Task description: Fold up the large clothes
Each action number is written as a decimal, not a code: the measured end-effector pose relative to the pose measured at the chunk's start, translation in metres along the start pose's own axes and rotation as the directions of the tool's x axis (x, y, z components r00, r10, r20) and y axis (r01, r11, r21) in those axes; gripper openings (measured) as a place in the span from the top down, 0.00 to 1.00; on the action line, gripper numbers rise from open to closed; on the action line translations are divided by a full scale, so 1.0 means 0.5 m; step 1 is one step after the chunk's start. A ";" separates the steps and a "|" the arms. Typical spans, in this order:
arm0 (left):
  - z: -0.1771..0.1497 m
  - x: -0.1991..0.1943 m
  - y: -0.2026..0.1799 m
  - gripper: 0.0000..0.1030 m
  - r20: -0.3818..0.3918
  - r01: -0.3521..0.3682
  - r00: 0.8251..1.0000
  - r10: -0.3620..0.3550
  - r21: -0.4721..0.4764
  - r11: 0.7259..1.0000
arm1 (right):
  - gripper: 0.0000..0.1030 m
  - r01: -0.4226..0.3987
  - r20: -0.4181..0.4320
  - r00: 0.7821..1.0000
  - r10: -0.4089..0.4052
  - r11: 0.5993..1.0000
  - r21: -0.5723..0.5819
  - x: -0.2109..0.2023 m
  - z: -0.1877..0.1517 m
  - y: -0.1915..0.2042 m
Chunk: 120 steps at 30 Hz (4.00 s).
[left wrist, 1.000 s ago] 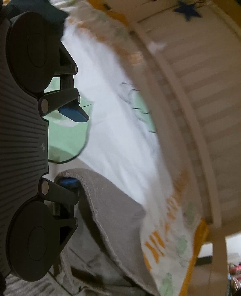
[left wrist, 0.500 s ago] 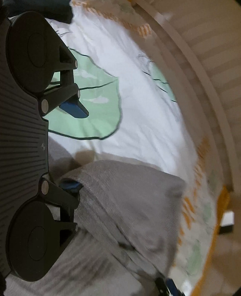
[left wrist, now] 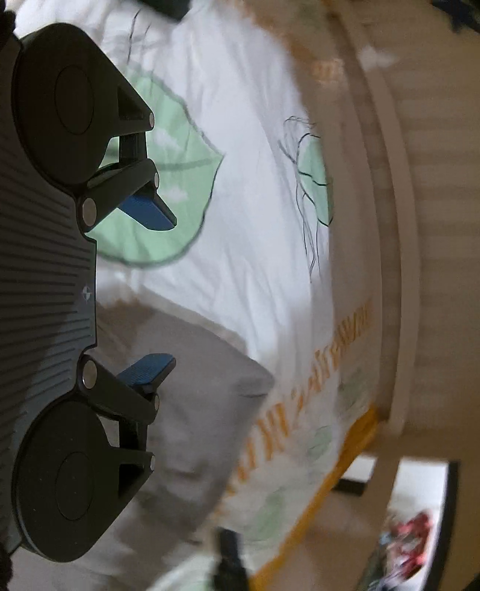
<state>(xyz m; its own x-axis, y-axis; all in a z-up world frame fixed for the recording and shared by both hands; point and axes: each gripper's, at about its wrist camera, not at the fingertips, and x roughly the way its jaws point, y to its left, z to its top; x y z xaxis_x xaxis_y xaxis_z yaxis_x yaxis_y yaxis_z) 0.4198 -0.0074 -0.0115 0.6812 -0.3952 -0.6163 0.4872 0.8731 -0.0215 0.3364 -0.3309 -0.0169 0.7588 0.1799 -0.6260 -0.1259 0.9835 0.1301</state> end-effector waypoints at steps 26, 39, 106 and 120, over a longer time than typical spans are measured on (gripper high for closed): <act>0.083 0.164 -0.019 0.25 -0.106 0.144 0.985 -0.134 0.093 0.985 | 0.43 -0.079 -0.029 0.996 0.080 0.997 0.026 0.143 0.078 -0.019; 0.073 0.296 -0.066 0.87 -0.250 0.268 0.943 -0.219 0.185 0.945 | 0.46 -0.138 -0.130 0.983 0.127 0.987 -0.079 0.291 0.116 0.046; -0.229 -0.126 0.026 0.95 0.186 0.362 0.932 -0.311 -0.491 0.792 | 0.88 -0.069 -0.036 0.996 0.087 0.934 0.350 -0.101 -0.178 0.072; -0.251 -0.126 0.055 0.93 -0.052 0.116 0.984 -0.170 -0.539 0.835 | 0.80 0.068 -0.162 0.987 -0.016 0.944 0.324 -0.134 -0.178 0.055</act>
<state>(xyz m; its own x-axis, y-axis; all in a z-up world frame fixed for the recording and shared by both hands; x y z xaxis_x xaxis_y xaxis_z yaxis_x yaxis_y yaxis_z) 0.3215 0.0775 -0.0720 0.5586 -0.5228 -0.6439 0.1911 0.8366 -0.5134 0.2251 -0.3144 -0.0399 0.6472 0.1651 -0.7442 0.1403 0.9338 0.3292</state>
